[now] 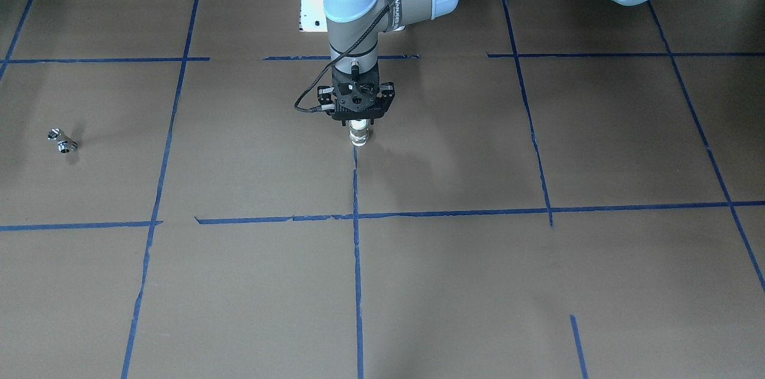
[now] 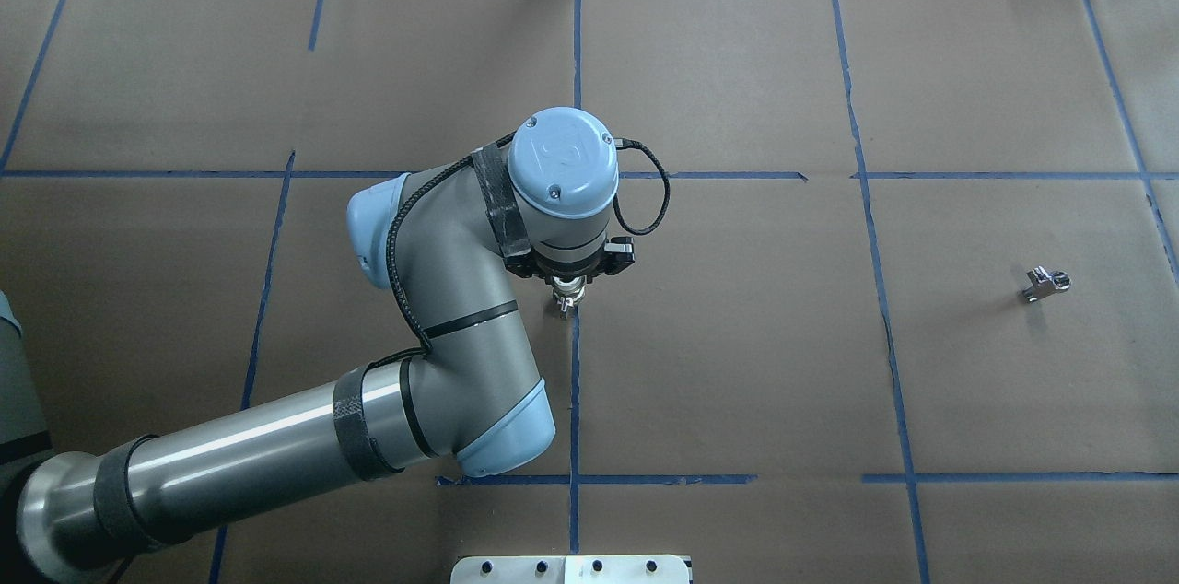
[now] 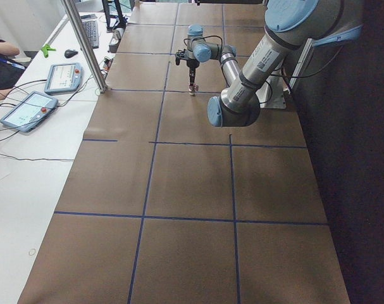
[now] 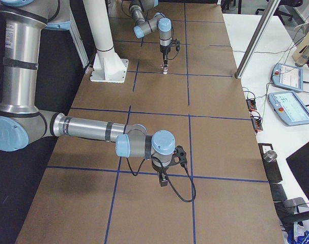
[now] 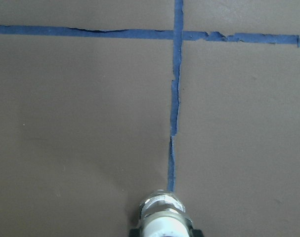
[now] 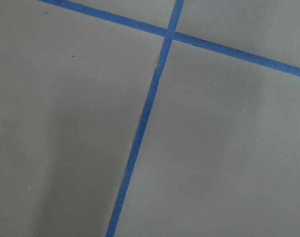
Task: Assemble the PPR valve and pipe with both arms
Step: 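Lower the white valve upright onto the table with the left gripper, then open the left gripper and withdraw it away from the valve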
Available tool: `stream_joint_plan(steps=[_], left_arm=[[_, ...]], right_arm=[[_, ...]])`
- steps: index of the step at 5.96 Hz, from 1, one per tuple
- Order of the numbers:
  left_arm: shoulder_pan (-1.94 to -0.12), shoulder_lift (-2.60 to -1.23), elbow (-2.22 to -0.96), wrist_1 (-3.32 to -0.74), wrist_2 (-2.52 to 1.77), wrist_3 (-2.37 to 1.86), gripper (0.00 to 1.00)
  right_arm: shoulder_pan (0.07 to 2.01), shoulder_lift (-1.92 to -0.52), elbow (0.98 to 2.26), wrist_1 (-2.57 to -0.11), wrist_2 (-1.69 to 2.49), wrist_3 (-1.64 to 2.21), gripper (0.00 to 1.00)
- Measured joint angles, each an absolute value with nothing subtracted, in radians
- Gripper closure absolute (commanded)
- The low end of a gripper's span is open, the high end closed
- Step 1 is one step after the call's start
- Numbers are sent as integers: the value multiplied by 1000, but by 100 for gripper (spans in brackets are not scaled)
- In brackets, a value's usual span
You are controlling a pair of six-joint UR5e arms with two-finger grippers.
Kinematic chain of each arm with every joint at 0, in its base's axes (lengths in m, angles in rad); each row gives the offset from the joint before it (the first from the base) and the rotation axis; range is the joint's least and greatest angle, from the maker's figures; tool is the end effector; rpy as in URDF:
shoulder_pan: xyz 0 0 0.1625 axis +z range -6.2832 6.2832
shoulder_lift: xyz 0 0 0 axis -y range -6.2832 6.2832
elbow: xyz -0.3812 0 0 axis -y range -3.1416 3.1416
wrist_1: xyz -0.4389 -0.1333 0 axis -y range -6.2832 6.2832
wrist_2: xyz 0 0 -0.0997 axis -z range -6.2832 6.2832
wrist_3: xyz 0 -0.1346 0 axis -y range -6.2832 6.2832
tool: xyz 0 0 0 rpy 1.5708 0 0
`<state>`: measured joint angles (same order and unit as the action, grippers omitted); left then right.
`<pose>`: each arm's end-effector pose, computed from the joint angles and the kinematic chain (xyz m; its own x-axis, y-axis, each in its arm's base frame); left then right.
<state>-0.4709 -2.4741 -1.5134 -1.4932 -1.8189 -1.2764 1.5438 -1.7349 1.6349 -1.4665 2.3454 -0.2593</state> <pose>0.6254 -0.4309 0.0945 0.6967 -0.0391 -0.7163 0.0894 0.9955 0.0327 0.0263 -0.4754 0.6782 0.6836 -0.2779 0.6749 0.2093 0.9605 0.1835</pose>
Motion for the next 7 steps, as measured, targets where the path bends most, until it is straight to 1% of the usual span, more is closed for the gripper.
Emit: stream_joint_plan(steps=[2, 3, 4, 5, 6, 7], left_arm=[[-475, -2473, -1537, -1490, -1820, -1274, 0], [-490, -2463, -1575, -1471, -1830, -1256, 0], [-536, -2412, -1642, -1448, -1880, -1180, 0], [-613, -2310, -1733, -1437, -1969, -1050, 0], [-704, -2183, -1823, -1434, -2049, -897, 0], [-806, -2039, -1886, -1444, -2100, -721, 0]], right_arm=[[1542, -1735, 1634, -1466, 2345, -259, 0], [1542, -1734, 1634, -1464, 2345, -260, 0], [1542, -1734, 1633, -1448, 2344, -260, 0], [1542, -1734, 1632, -1429, 2344, -259, 0], [1542, -1733, 1633, -1420, 2344, -258, 0], [1542, -1727, 1633, -1417, 2350, -258, 0]])
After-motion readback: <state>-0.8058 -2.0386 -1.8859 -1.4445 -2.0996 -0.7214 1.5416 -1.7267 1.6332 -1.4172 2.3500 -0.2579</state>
